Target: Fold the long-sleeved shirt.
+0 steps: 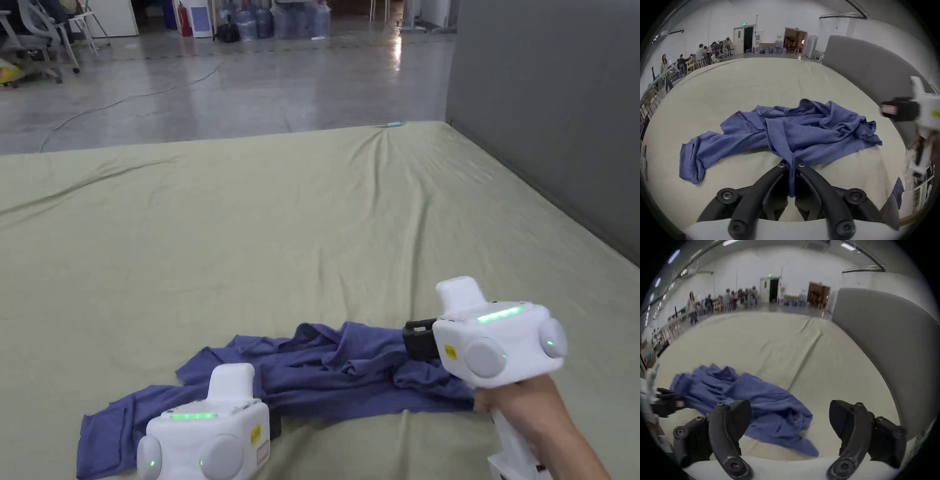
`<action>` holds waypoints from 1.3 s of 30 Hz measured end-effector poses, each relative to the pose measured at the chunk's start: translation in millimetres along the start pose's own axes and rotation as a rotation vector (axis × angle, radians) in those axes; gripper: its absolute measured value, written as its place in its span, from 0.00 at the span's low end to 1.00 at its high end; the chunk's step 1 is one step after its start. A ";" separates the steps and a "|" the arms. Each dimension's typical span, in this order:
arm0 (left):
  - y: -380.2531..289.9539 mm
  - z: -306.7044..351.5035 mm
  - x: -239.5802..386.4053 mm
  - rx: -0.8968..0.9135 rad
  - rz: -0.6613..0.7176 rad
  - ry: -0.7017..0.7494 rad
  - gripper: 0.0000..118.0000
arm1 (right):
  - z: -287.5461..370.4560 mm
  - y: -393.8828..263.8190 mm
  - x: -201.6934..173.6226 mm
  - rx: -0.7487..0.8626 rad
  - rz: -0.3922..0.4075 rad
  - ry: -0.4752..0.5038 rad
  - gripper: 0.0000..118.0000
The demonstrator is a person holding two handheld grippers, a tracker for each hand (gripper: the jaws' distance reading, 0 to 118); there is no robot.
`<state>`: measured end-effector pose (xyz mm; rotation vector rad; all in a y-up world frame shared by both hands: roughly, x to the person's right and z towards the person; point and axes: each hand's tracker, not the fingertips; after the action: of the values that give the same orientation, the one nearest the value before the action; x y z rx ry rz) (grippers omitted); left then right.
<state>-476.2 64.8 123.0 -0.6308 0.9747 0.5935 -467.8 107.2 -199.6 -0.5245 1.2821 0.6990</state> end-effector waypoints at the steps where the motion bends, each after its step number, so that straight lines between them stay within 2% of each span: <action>1: -2.3 3.5 -0.2 0.001 0.000 -0.006 0.00 | -14.5 4.6 -0.5 -0.031 0.034 -0.007 0.84; 4: -10.7 10.6 0.7 -0.010 0.020 -0.023 0.00 | -52.5 10.3 -3.0 -0.172 0.145 0.018 0.84; 5: -12.1 11.3 0.2 -0.014 0.023 -0.028 0.00 | -64.1 10.9 -4.0 -0.235 0.163 0.030 0.84; 7: -14.0 11.1 1.7 -0.017 0.017 -0.027 0.00 | -84.0 8.6 -5.0 -0.267 0.146 0.053 0.81; 8: -14.0 11.1 2.2 -0.020 0.002 -0.027 0.00 | -90.2 5.3 -4.1 -0.247 0.117 0.058 0.71; 9: -13.6 11.6 2.7 -0.018 -0.009 -0.024 0.00 | -93.9 3.5 -3.4 -0.243 0.063 0.089 0.44; 10: -13.0 11.8 3.5 -0.017 -0.011 -0.022 0.00 | -91.2 3.9 -1.8 -0.241 0.016 0.120 0.11; 11: -11.2 13.8 3.6 -0.016 -0.010 -0.020 0.00 | -85.9 2.6 -1.3 -0.232 -0.037 0.135 0.04; 12: -8.9 16.5 2.2 -0.011 0.000 -0.022 0.00 | -79.3 0.3 -0.5 -0.195 -0.051 0.086 0.03; 15: 3.6 27.6 -3.3 0.029 0.025 -0.034 0.00 | -60.0 0.1 8.8 -0.152 -0.119 0.157 0.03; 22: 76.1 90.5 -28.6 0.239 0.070 -0.033 0.00 | 34.2 52.5 18.9 0.110 -0.157 0.207 0.03; 27: 161.3 167.1 -45.5 0.428 0.013 0.034 0.00 | 114.7 123.3 10.7 0.313 -0.165 0.268 0.02; 34: 283.2 255.9 -68.5 0.591 0.007 0.101 0.00 | 181.0 246.1 -15.0 0.491 -0.075 0.193 0.02; 38: 341.2 287.4 -79.8 0.615 0.028 0.132 0.00 | 208.8 312.8 -14.4 0.532 -0.152 0.200 0.02; 39: 351.4 293.9 -82.1 0.632 0.039 0.148 0.00 | 214.5 324.3 -13.7 0.540 -0.148 0.191 0.02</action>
<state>-595.6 498.6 241.9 -0.0916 1.2388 0.2455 -559.4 479.0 -130.5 -0.2400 1.5231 0.1628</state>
